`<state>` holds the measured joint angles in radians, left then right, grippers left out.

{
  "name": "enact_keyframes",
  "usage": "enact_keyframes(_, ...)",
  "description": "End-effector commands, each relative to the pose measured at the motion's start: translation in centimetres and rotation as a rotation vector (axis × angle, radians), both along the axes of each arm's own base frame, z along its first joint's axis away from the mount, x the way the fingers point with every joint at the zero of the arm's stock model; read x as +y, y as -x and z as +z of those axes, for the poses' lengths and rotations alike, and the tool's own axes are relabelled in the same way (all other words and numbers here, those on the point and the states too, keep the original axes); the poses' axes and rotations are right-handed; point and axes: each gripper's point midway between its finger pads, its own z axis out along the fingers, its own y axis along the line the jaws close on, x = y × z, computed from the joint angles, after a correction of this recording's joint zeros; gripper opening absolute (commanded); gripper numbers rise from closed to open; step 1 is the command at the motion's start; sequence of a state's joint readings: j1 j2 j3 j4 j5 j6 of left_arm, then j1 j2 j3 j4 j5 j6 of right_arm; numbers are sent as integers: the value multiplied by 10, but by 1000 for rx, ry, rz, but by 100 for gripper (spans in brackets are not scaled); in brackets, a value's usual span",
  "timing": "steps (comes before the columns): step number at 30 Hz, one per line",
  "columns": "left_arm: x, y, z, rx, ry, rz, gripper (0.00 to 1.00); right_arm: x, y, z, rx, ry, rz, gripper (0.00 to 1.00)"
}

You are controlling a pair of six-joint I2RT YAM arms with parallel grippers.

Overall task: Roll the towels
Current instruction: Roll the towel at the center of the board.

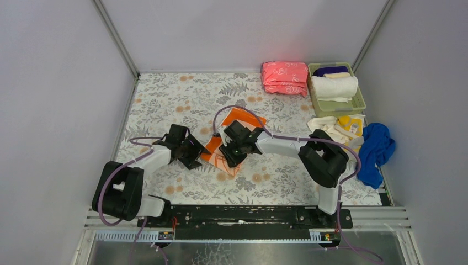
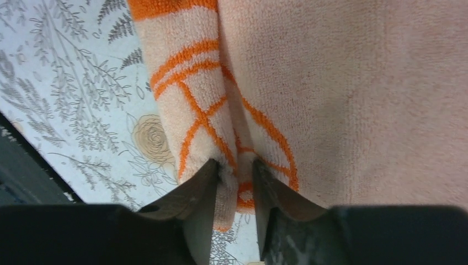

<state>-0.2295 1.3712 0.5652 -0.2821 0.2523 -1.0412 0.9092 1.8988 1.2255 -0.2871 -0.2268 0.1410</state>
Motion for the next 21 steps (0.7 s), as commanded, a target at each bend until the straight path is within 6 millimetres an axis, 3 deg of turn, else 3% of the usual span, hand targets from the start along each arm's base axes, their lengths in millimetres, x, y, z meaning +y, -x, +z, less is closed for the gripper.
enact_keyframes(1,34,38,-49,147,-205,-14,63,-11,-10,30,-176,69,7,41)
enact_keyframes(5,33,39,-49,150,-204,-17,63,1,-1,67,-326,44,63,52)
enact_keyframes(9,31,39,-48,152,-208,-24,63,16,11,81,-414,25,113,56)
enact_keyframes(17,32,37,-46,150,-216,-27,63,35,28,58,-448,57,207,58)
enact_keyframes(21,31,37,-45,150,-216,-28,63,30,23,39,-464,114,207,58)
